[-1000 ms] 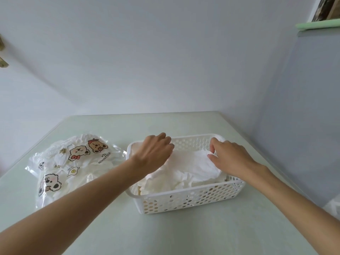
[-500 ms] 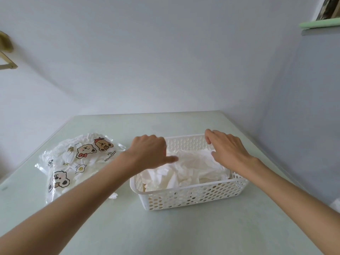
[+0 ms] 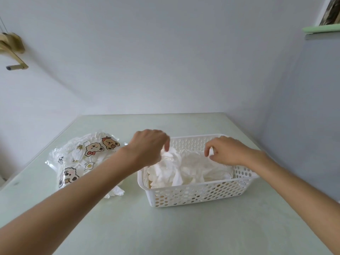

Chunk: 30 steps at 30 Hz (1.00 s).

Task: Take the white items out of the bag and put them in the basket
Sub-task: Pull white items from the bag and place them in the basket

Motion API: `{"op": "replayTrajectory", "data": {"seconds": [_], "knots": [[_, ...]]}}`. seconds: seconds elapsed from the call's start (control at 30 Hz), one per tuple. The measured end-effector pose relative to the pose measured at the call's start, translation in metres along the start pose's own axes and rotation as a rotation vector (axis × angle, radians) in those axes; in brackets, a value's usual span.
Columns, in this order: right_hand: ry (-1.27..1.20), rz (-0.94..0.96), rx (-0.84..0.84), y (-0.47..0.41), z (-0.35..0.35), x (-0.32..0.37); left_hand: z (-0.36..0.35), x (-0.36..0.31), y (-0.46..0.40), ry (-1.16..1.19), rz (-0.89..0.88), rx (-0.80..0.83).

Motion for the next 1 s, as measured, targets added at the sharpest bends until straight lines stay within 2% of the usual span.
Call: {"op": "replayTrajectory", "data": {"seconds": [0.07,0.1,0.13,0.2,0.27,0.33,0.47,0.63,0.8,0.93,1.0], "knots": [[-0.258,0.016,-0.134,-0.002,0.022,0.008,0.004,-0.015,-0.003,0.143,-0.040,0.046],[-0.388,0.004,-0.174,-0.006,0.026,0.013,-0.003,-0.027,-0.006,0.150,-0.048,0.141],[-0.465,-0.032,-0.140,-0.011,0.023,0.019,-0.016,-0.038,-0.008,0.123,-0.034,0.268],[-0.441,-0.139,0.094,-0.019,-0.002,0.027,-0.047,-0.052,-0.010,0.036,0.005,0.485],[-0.370,-0.231,0.325,-0.020,-0.029,0.024,-0.078,-0.050,-0.013,-0.038,0.017,0.568],[-0.345,-0.257,0.405,-0.017,-0.038,0.014,-0.096,-0.042,-0.016,-0.134,-0.005,0.573],[-0.291,-0.304,0.417,-0.011,-0.042,-0.016,-0.107,-0.034,-0.018,-0.201,-0.042,0.575],[-0.290,-0.335,0.452,-0.013,-0.056,-0.023,-0.112,-0.031,-0.019,-0.121,-0.055,0.626],[-0.313,-0.310,0.433,-0.014,-0.032,-0.019,-0.070,-0.026,-0.018,0.028,-0.019,0.652],[-0.172,-0.215,0.246,-0.007,0.005,-0.004,-0.015,-0.006,0.000,0.272,-0.039,0.408],[-0.199,-0.145,0.138,-0.001,0.019,0.015,0.004,0.019,0.021,0.443,-0.031,0.283]]}}
Point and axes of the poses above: each hand's wrist, its own y-axis away from the middle knuckle, its own z-axis out of the back of the hand, x = y × z, the point moved 5 cm from there along -y, towards the middle knuckle, and after that the axes turned 8 degrees about z, right-handed, at the moved point
